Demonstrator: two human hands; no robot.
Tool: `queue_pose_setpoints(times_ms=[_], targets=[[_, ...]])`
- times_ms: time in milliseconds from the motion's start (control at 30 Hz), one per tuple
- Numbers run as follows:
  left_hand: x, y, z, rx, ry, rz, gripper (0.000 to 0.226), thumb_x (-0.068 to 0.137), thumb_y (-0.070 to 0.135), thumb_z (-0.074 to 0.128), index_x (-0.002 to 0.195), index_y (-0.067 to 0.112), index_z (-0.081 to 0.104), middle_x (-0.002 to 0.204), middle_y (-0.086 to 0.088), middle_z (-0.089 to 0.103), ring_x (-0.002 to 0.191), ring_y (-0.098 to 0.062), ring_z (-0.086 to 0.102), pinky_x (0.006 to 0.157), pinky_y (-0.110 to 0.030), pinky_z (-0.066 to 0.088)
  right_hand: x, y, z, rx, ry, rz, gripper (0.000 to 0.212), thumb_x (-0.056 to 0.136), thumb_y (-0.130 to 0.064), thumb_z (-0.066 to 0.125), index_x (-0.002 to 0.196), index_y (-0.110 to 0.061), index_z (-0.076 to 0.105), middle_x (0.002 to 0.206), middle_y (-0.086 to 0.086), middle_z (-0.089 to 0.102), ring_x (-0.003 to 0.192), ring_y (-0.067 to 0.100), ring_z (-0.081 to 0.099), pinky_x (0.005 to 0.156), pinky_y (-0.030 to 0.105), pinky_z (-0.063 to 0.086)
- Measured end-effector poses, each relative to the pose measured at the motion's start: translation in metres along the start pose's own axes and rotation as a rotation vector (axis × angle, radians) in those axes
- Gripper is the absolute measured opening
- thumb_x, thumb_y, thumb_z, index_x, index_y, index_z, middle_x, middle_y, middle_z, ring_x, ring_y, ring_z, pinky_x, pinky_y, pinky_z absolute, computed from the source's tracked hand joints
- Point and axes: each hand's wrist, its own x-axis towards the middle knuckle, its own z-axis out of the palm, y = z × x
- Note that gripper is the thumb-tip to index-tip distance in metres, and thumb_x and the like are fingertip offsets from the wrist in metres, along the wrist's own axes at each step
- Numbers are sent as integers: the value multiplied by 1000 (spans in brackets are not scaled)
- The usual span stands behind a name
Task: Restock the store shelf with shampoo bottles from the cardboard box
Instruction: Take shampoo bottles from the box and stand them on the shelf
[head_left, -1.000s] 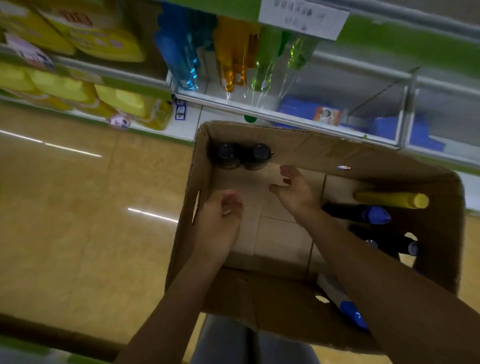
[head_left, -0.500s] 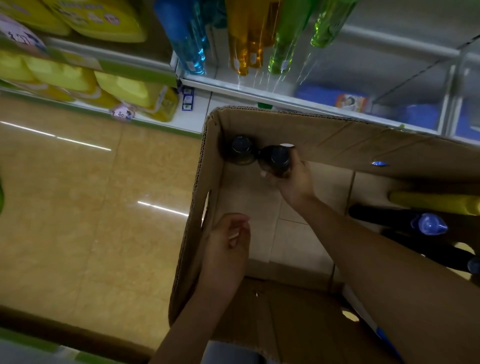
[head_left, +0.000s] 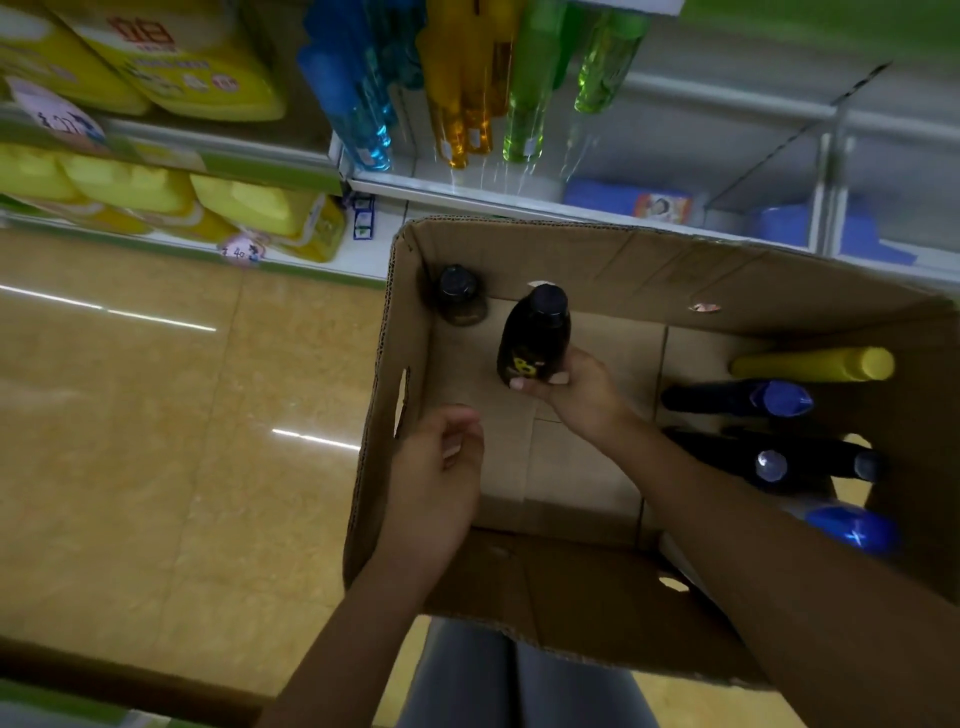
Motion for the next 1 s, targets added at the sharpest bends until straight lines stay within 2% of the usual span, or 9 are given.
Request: queue_pose_setpoints(times_ms=[100, 167, 233, 367, 467, 600, 700, 867, 1000], targets=[[-8, 22, -7, -20, 36, 59, 20, 95, 10, 50, 107, 21, 61, 95, 16, 60, 78, 23, 51, 65, 5, 36, -32, -19, -16, 96, -107, 29, 50, 81, -22, 76, 127, -17, 58, 119, -1, 65, 109, 11, 58, 82, 17, 45], [-14, 34, -9, -43, 61, 105, 19, 94, 9, 51, 107, 17, 62, 91, 16, 60, 75, 24, 51, 65, 4, 36, -54, -31, -26, 124, -170, 25, 51, 79, -23, 77, 126, -19, 59, 123, -1, 65, 115, 13, 59, 97, 28, 46], [-22, 46, -12, -51, 76, 139, 18, 94, 12, 53, 109, 16, 62, 92, 16, 60, 78, 19, 54, 67, 2, 38, -80, -44, -37, 131, -209, 8, 50, 79, -24, 77, 125, -19, 60, 121, -1, 67, 114, 13, 60, 99, 31, 46], [-43, 71, -19, -78, 41, 172, 22, 96, 23, 51, 115, 20, 61, 104, 10, 63, 100, -2, 59, 93, -26, 48, -130, -71, -61, 174, -285, -19, 36, 81, -21, 75, 115, -22, 63, 104, -11, 68, 101, 4, 62, 85, 19, 48], [-63, 95, -26, -152, -76, 201, 28, 96, 33, 50, 119, 21, 60, 114, 5, 66, 110, -9, 60, 100, -38, 47, -167, -91, -81, 172, -328, -50, 32, 83, -21, 72, 113, -25, 63, 104, -12, 69, 98, -1, 63, 83, 15, 48], [-98, 129, -34, -412, -310, 153, 27, 97, 27, 49, 116, 13, 61, 116, -9, 68, 110, -20, 64, 96, -36, 50, -213, -115, -105, 137, -394, -66, 40, 85, -27, 71, 123, -22, 61, 115, -4, 70, 107, 9, 65, 95, 30, 52], [-123, 149, -35, -522, -398, 158, 21, 96, 22, 49, 107, 13, 64, 103, -6, 72, 100, -18, 67, 89, -30, 54, -244, -134, -123, 151, -439, -84, 35, 86, -22, 68, 121, -22, 61, 115, -1, 70, 105, 11, 66, 94, 29, 53], [-169, 179, -36, -567, -331, 247, 26, 83, 29, 57, 99, 11, 66, 96, -6, 71, 92, -19, 65, 89, -37, 52, -294, -151, -147, 229, -455, -136, 35, 86, -27, 64, 121, -21, 61, 114, 1, 71, 106, 12, 67, 93, 29, 53], [-197, 209, -39, -582, -197, 276, 17, 83, 29, 66, 84, 13, 64, 81, -2, 71, 77, -14, 67, 80, -35, 53, -325, -152, -151, 596, -467, -132, 43, 83, -26, 61, 123, -10, 58, 115, 8, 71, 108, 21, 67, 89, 33, 56]])
